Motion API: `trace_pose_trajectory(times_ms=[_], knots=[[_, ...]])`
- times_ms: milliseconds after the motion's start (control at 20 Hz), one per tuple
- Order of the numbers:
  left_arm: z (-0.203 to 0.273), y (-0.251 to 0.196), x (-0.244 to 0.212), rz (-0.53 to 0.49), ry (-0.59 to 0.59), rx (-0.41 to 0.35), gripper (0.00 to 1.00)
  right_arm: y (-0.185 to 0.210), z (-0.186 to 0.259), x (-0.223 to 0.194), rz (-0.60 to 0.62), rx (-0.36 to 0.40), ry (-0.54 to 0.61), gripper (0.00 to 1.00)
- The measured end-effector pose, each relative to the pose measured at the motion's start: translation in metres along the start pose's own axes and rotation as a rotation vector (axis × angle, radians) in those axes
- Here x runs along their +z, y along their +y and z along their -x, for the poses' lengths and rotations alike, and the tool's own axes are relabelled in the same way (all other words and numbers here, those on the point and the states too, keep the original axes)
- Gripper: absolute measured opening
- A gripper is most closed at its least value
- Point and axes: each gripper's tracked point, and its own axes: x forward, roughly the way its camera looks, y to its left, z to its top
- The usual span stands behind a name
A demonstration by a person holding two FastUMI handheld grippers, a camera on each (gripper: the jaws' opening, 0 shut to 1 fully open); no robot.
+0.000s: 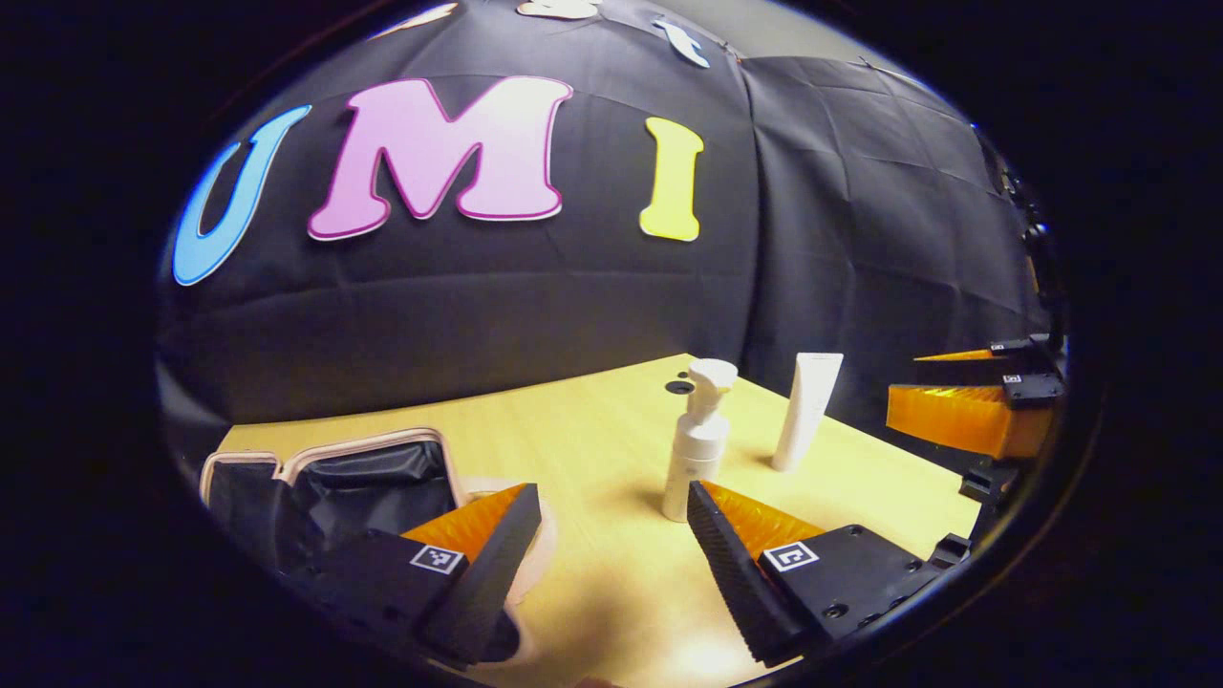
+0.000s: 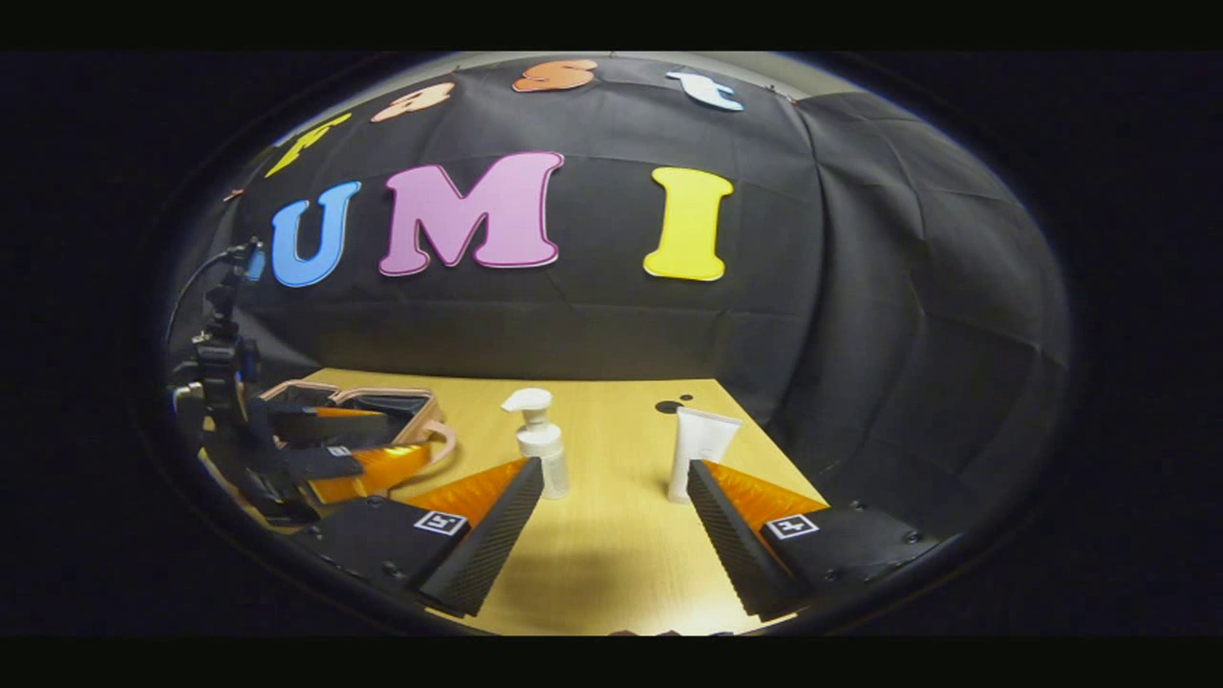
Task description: First open the suitcase, pack the skin care products into it, and then close the suitcase.
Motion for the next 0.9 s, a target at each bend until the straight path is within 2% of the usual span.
trace_pose_trajectory(times_ms=[150, 400, 600, 650, 750, 850, 900], knots=[[-0.036, -0.037, -0.013, 0.031, 0.023, -0.043, 0.98, -0.020, 0.000, -0.007, -0.015, -0.022, 0.009, 0.97], [-0.101, -0.055, -0.019, 0.050, 0.037, -0.024, 0.98, -0.044, -0.008, -0.027, -0.046, -0.039, 0.054, 0.96], [-0.138, -0.058, -0.019, 0.082, 0.035, -0.002, 0.98, -0.052, -0.033, -0.035, -0.033, -0.051, 0.064, 0.97], [-0.144, -0.054, -0.019, 0.090, 0.036, 0.015, 0.96, -0.051, -0.040, -0.039, -0.034, -0.047, 0.074, 0.97], [-0.153, -0.048, -0.021, 0.093, 0.042, 0.047, 0.86, -0.054, -0.057, -0.045, -0.032, -0.055, 0.087, 0.97], [-0.155, -0.044, -0.022, 0.096, 0.036, 0.048, 0.67, -0.057, -0.078, -0.054, -0.036, -0.068, 0.106, 0.97], [-0.157, -0.043, -0.023, 0.103, 0.032, 0.044, 0.66, -0.055, -0.086, -0.059, -0.061, -0.062, 0.122, 0.97]])
